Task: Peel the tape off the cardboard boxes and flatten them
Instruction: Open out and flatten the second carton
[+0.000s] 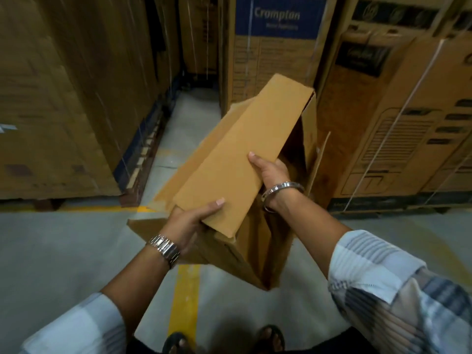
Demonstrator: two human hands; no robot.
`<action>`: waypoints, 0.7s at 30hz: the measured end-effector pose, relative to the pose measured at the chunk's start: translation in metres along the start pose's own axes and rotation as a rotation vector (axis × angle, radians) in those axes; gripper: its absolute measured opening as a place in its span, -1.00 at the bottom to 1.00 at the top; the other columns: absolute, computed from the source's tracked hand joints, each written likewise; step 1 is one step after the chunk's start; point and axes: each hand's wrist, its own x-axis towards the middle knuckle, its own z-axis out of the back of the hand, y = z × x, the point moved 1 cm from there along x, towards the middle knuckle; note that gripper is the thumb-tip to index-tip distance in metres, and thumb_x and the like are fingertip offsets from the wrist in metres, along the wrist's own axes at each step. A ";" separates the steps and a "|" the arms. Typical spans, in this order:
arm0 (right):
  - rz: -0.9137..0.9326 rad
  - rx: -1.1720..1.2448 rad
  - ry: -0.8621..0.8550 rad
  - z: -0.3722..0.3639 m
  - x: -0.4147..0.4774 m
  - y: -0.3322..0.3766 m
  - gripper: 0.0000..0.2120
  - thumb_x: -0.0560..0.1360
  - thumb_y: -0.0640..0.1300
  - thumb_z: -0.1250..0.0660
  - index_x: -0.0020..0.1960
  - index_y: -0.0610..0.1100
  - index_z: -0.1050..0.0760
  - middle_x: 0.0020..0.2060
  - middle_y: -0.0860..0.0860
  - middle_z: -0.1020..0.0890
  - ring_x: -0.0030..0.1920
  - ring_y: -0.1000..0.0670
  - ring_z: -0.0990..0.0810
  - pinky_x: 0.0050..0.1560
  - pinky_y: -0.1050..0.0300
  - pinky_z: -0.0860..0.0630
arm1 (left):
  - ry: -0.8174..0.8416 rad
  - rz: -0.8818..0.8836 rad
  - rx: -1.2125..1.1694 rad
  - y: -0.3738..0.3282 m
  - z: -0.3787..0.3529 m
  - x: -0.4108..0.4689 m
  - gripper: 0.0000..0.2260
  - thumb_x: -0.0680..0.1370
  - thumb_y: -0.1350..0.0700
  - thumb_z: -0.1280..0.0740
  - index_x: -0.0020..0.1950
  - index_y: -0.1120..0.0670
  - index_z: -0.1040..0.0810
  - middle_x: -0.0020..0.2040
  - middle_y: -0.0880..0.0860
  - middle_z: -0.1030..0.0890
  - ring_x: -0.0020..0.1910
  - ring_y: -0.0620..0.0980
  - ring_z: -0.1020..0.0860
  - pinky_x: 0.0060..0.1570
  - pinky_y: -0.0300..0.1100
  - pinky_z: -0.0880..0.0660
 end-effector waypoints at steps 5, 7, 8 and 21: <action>0.199 -0.090 0.082 -0.011 -0.030 0.045 -0.83 0.52 -0.14 -0.46 0.04 0.03 -0.52 -0.01 0.06 -0.69 -0.02 0.01 -0.68 0.01 0.01 -0.64 | -0.213 -0.083 -0.171 -0.047 0.009 -0.004 -0.65 0.52 0.00 -0.46 0.26 0.07 -0.56 0.05 0.02 -0.70 0.06 0.01 -0.65 -0.12 -0.11 -0.59; 0.267 -0.127 0.099 -0.015 -0.044 0.054 -0.82 0.52 -0.13 -0.46 0.07 0.03 -0.52 -0.02 0.10 -0.67 -0.02 0.05 -0.66 -0.07 0.11 -0.61 | -0.267 -0.189 0.192 -0.067 0.007 -0.006 -0.57 0.51 0.00 -0.48 0.35 0.00 -0.53 0.21 -0.02 -0.62 0.25 0.03 -0.56 0.18 0.00 -0.52; 0.310 -0.167 0.101 -0.017 -0.051 0.056 -0.79 0.53 -0.12 -0.45 0.12 0.00 -0.52 0.00 0.11 -0.66 0.00 0.06 -0.66 -0.08 0.14 -0.59 | -0.219 -0.251 0.382 -0.079 0.000 -0.008 -0.52 0.50 -0.01 -0.49 0.39 -0.03 -0.51 0.27 -0.04 -0.57 0.30 0.00 -0.52 0.27 0.00 -0.46; 0.765 -0.832 0.389 -0.031 -0.119 0.038 -0.56 0.52 0.13 -0.31 0.39 0.15 -0.39 0.19 0.09 -0.63 0.14 0.05 -0.62 0.10 0.07 -0.58 | -0.445 -0.523 0.884 -0.172 -0.118 -0.006 -0.31 0.57 -0.20 -0.27 0.60 0.03 -0.10 0.49 0.16 -0.34 0.29 0.25 -0.49 0.26 0.17 -0.48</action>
